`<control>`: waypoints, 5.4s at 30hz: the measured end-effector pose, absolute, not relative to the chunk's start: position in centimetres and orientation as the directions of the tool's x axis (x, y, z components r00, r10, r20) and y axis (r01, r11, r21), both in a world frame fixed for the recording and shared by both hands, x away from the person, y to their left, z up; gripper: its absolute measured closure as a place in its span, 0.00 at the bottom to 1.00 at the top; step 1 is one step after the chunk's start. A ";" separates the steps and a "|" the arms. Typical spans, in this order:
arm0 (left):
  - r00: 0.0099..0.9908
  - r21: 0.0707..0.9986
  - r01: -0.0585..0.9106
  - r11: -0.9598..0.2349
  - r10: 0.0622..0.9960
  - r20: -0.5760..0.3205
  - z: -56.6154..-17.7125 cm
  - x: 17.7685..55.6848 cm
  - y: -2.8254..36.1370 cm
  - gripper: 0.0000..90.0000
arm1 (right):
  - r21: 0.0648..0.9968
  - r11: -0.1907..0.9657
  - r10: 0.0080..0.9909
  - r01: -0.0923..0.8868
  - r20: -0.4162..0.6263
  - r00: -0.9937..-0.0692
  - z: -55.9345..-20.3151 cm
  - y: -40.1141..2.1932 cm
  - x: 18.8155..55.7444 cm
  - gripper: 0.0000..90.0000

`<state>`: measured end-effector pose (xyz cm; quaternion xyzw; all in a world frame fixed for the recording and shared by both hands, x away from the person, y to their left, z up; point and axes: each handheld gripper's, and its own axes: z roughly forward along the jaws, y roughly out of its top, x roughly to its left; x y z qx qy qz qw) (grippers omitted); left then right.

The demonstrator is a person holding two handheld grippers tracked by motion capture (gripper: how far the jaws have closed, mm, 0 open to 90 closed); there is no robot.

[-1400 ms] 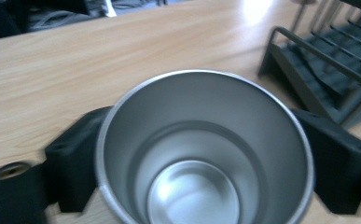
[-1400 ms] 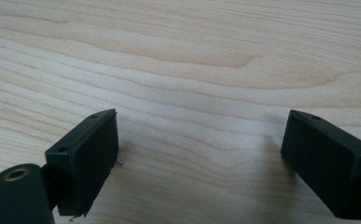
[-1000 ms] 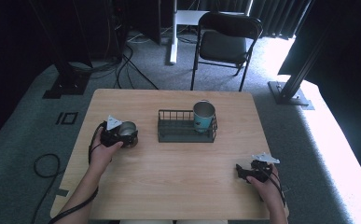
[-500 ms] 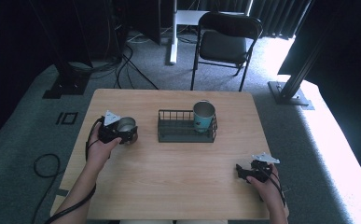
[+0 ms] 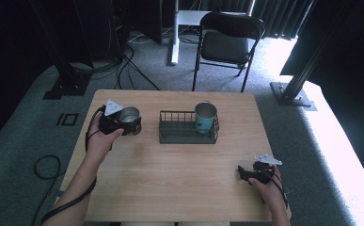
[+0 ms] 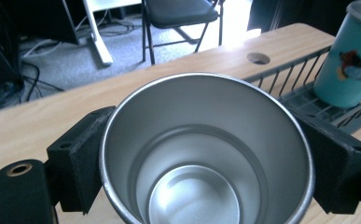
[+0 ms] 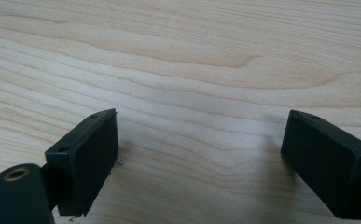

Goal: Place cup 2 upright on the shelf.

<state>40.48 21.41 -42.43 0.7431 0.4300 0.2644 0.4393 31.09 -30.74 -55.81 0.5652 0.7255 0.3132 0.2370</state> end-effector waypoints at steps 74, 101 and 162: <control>0.597 0.903 0.366 -0.225 0.801 -0.042 -43.4 45.2 6.5 0.15 | 0.723 0.165 0.968 0.671 0.010 -0.249 -55.8 -30.7 31.1 0.12; 0.629 0.855 0.399 -0.331 0.777 0.007 -47.2 46.1 5.4 0.12 | 0.723 0.165 0.968 0.671 0.011 -0.249 -55.8 -30.7 31.1 0.12; 0.569 0.890 0.401 -0.215 0.820 -0.058 -45.6 40.4 16.1 0.03 | 0.723 0.165 0.968 0.671 0.010 -0.249 -55.8 -30.7 31.1 0.12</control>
